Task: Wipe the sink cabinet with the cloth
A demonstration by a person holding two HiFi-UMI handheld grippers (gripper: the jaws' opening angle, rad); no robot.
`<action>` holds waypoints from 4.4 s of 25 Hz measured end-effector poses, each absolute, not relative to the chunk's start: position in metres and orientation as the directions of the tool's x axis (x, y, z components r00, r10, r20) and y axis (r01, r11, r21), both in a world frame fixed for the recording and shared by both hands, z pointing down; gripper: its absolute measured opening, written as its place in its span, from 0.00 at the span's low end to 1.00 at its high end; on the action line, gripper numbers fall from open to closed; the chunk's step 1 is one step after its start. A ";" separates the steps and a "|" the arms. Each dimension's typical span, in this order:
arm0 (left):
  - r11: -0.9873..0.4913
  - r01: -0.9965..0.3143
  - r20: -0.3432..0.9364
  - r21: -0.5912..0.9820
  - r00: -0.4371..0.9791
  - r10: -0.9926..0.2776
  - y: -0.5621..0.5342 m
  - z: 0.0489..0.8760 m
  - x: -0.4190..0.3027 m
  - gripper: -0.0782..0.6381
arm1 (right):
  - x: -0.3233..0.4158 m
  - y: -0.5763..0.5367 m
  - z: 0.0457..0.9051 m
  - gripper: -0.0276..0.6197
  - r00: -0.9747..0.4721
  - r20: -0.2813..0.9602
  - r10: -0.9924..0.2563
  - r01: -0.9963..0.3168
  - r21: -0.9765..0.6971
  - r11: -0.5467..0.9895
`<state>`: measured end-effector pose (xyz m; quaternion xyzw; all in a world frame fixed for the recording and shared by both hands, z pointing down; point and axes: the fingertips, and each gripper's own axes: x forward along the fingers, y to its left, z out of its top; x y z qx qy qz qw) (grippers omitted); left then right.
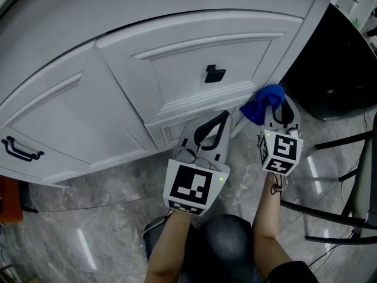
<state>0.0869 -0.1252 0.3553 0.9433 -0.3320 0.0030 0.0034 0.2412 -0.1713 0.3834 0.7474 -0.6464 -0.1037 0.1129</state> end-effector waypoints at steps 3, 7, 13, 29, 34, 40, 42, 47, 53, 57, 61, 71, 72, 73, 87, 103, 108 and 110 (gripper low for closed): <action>-0.786 -0.618 0.007 0.005 0.786 -0.618 -0.123 0.355 0.087 0.11 | 0.242 -0.171 0.385 0.22 0.150 -0.005 -0.989 -0.942 0.302 -0.144; -0.784 -0.621 0.006 0.007 0.784 -0.621 -0.124 0.354 0.083 0.11 | 0.241 -0.171 0.388 0.22 0.152 0.004 -0.988 -0.943 0.300 -0.143; -0.785 -0.619 0.007 0.017 0.785 -0.619 -0.124 0.355 0.082 0.11 | 0.241 -0.171 0.394 0.22 0.146 0.018 -0.989 -0.945 0.297 -0.134; -0.791 -0.611 0.017 0.029 0.792 -0.611 -0.124 0.357 0.085 0.11 | 0.243 -0.172 0.408 0.22 0.133 0.059 -0.989 -0.951 0.289 -0.111; -0.790 -0.613 0.017 0.028 0.790 -0.613 -0.125 0.357 0.085 0.11 | 0.243 -0.173 0.411 0.22 0.132 0.065 -0.989 -0.951 0.291 -0.108; -0.789 -0.614 0.017 0.026 0.790 -0.613 -0.125 0.357 0.085 0.11 | 0.243 -0.173 0.413 0.22 0.133 0.071 -0.989 -0.950 0.295 -0.107; -0.789 -0.614 0.016 0.026 0.790 -0.613 -0.125 0.356 0.085 0.11 | 0.243 -0.173 0.414 0.22 0.133 0.074 -0.988 -0.949 0.297 -0.105; -0.791 -0.612 0.015 0.024 0.791 -0.611 -0.124 0.356 0.085 0.11 | 0.243 -0.173 0.417 0.22 0.133 0.082 -0.988 -0.948 0.300 -0.103; -0.792 -0.610 0.016 0.021 0.792 -0.610 -0.123 0.355 0.086 0.11 | 0.243 -0.174 0.420 0.22 0.132 0.089 -0.987 -0.949 0.300 -0.099; -0.794 -0.608 0.016 0.020 0.794 -0.608 -0.122 0.355 0.087 0.11 | 0.243 -0.174 0.425 0.22 0.134 0.109 -0.985 -0.947 0.306 -0.095; -0.795 -0.607 0.017 0.018 0.795 -0.606 -0.122 0.355 0.087 0.11 | 0.242 -0.173 0.431 0.22 0.141 0.123 -0.982 -0.940 0.328 -0.093; -0.795 -0.606 0.018 0.017 0.795 -0.606 -0.123 0.356 0.089 0.11 | 0.242 -0.174 0.436 0.22 0.142 0.125 -0.982 -0.939 0.331 -0.094; -0.795 -0.606 0.018 0.017 0.796 -0.606 -0.123 0.356 0.089 0.11 | 0.242 -0.174 0.436 0.22 0.142 0.126 -0.982 -0.939 0.330 -0.093; -0.796 -0.606 0.018 0.017 0.796 -0.605 -0.123 0.357 0.089 0.11 | 0.242 -0.174 0.437 0.22 0.142 0.127 -0.982 -0.939 0.330 -0.093; -0.794 -0.607 0.017 0.013 0.794 -0.607 -0.122 0.356 0.090 0.11 | 0.243 -0.174 0.444 0.22 0.135 0.137 -0.981 -0.943 0.322 -0.085; -0.796 -0.605 0.026 0.003 0.796 -0.605 -0.121 0.357 0.092 0.11 | 0.245 -0.175 0.473 0.22 0.138 0.176 -0.975 -0.941 0.329 -0.074; -0.796 -0.606 0.029 0.002 0.796 -0.605 -0.122 0.358 0.093 0.11 | 0.246 -0.176 0.488 0.22 0.131 0.216 -0.968 -0.949 0.309 -0.060; -0.796 -0.605 0.029 0.001 0.796 -0.605 -0.122 0.358 0.093 0.11 | 0.246 -0.176 0.493 0.22 0.135 0.225 -0.965 -0.948 0.311 -0.060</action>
